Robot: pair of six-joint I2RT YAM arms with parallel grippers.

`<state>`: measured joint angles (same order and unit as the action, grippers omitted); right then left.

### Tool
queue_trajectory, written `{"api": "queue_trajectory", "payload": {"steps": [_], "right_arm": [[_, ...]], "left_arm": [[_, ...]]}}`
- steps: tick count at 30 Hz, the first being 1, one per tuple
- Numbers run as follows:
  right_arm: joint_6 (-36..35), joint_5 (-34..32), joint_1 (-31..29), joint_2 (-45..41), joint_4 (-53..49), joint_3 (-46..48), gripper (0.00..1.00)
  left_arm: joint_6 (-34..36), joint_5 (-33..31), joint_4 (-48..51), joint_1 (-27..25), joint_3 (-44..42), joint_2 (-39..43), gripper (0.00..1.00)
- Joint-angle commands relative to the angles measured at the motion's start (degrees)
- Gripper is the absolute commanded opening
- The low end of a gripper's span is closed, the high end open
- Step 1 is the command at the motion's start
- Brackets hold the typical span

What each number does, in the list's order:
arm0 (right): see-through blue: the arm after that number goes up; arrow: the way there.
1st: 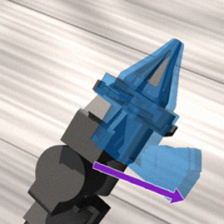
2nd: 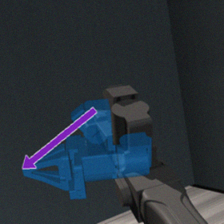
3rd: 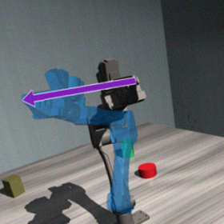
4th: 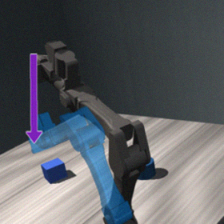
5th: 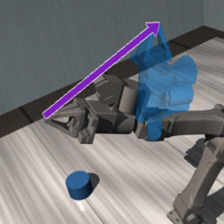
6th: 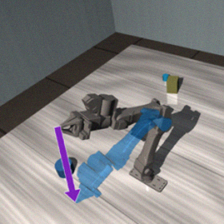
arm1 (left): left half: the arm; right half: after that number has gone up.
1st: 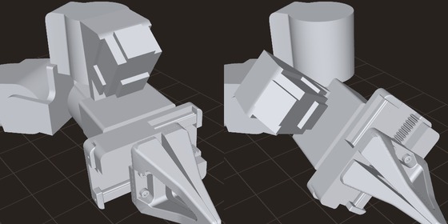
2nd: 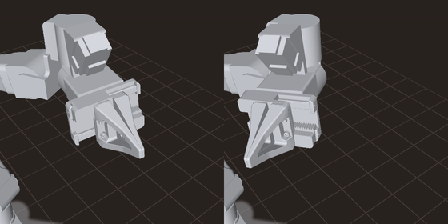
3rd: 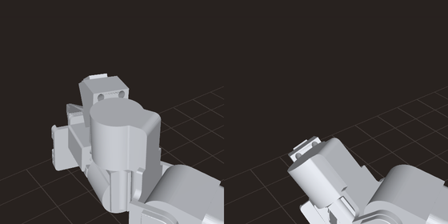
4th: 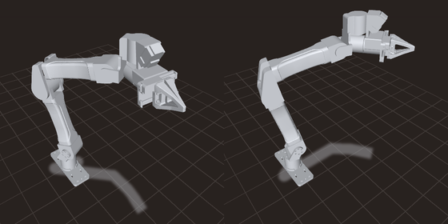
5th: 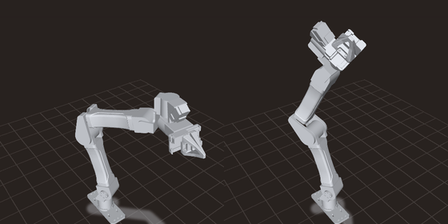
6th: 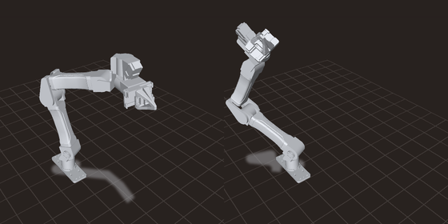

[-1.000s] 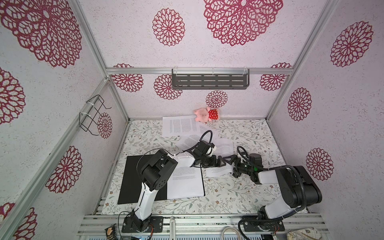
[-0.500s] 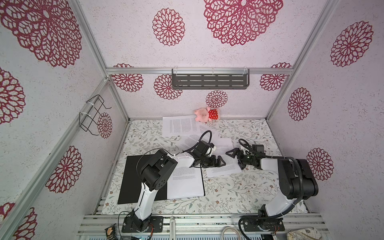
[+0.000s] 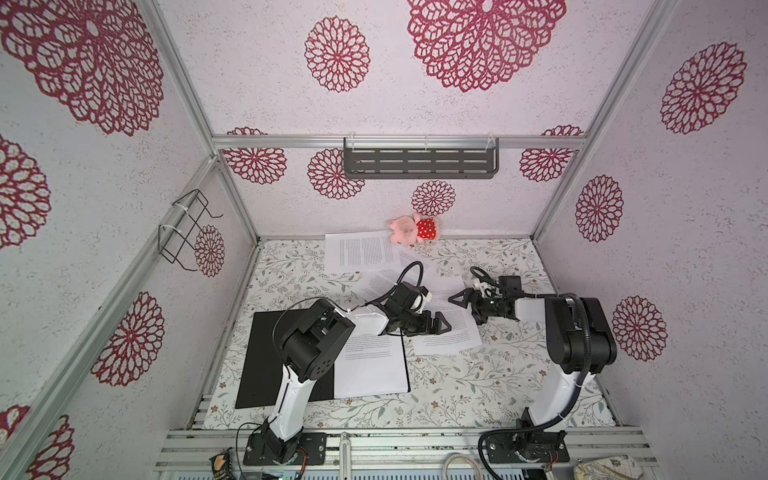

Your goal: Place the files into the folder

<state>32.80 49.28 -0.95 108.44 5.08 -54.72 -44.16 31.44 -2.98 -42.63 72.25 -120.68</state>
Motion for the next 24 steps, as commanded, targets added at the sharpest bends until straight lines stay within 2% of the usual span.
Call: {"api": "queue_trajectory", "payload": {"steps": [1, 7, 19, 24], "right_arm": [[-4.9, -3.2, -0.3, 1.8, -6.3, -1.8, 0.76], [-8.7, -5.1, -0.4, 2.7, -11.3, -2.8, 0.66], [-8.9, -4.5, -0.4, 2.5, -11.1, -2.6, 0.49], [-8.8, -4.6, -0.3, 2.7, -11.0, -2.5, 0.38]], "left_arm": [[-0.4, -3.1, 9.0, 0.4, -3.1, -2.9, 0.99], [-0.4, -3.1, 9.0, 0.5, -3.1, -2.9, 0.99], [-0.4, -3.1, 9.4, 0.7, -2.6, -3.2, 0.99], [-0.3, -3.1, 9.5, 0.8, -2.6, -3.1, 0.99]]}}
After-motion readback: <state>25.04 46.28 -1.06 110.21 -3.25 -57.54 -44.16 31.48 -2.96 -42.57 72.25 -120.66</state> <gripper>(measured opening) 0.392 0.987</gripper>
